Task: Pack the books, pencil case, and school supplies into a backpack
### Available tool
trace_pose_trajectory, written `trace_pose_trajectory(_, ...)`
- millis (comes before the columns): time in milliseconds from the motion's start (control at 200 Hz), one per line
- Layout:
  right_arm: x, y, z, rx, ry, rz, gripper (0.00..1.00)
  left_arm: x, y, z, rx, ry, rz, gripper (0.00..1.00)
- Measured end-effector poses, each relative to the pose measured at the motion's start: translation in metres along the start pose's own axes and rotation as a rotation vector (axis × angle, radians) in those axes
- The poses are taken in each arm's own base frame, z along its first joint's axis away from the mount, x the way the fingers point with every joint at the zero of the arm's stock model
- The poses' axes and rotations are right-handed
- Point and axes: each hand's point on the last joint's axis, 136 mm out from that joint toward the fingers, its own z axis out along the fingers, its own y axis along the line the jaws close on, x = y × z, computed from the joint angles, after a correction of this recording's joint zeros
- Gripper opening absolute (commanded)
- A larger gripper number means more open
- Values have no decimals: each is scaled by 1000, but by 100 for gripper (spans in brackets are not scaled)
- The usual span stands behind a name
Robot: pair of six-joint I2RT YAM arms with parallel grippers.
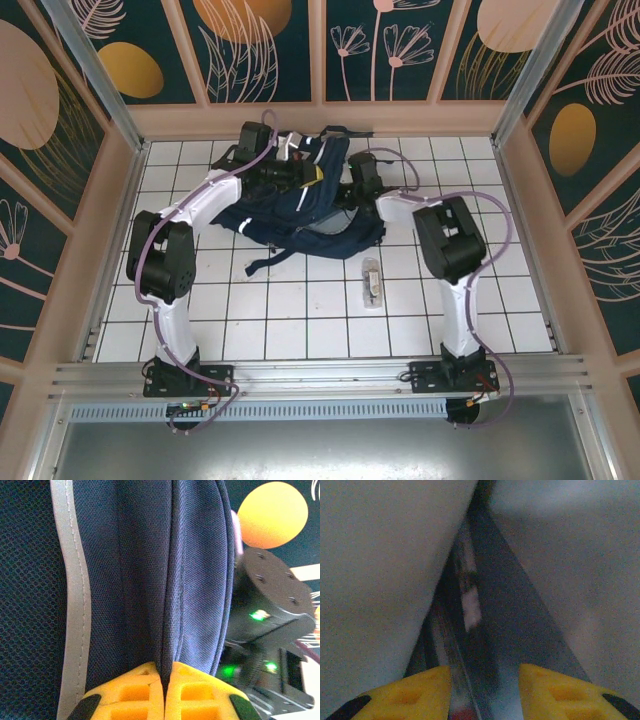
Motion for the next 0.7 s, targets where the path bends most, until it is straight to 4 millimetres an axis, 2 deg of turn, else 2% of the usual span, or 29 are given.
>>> trace_pose_trajectory(65, 2, -1, -26, 41, -11, 3, 43, 0, -3, 1, 0, 0, 5, 0)
trace_pose_trajectory(145, 0, 7, -54, 78, -32, -16, 43, -2, -5, 1, 0, -6, 10, 0)
trace_pose_trajectory(240, 0, 19, -69, 83, -51, -37, 43, -4, -7, 1, 4, -10, 14, 0)
trace_pose_trajectory(330, 13, 12, -68, 98, -27, -25, 43, -4, -7, 1, 5, -11, 15, 0)
trace_pose_trajectory(540, 66, -31, -49, 178, 97, 57, 44, -4, -7, 2, 2, -11, 14, 0)
trace_pose_trajectory(595, 70, -36, -44, 180, 107, 69, 44, -3, -7, 2, 3, -7, 12, 0)
trace_pose_trajectory(701, 67, -35, -37, 160, 97, 78, 40, -2, -7, 2, 5, -3, 11, 0)
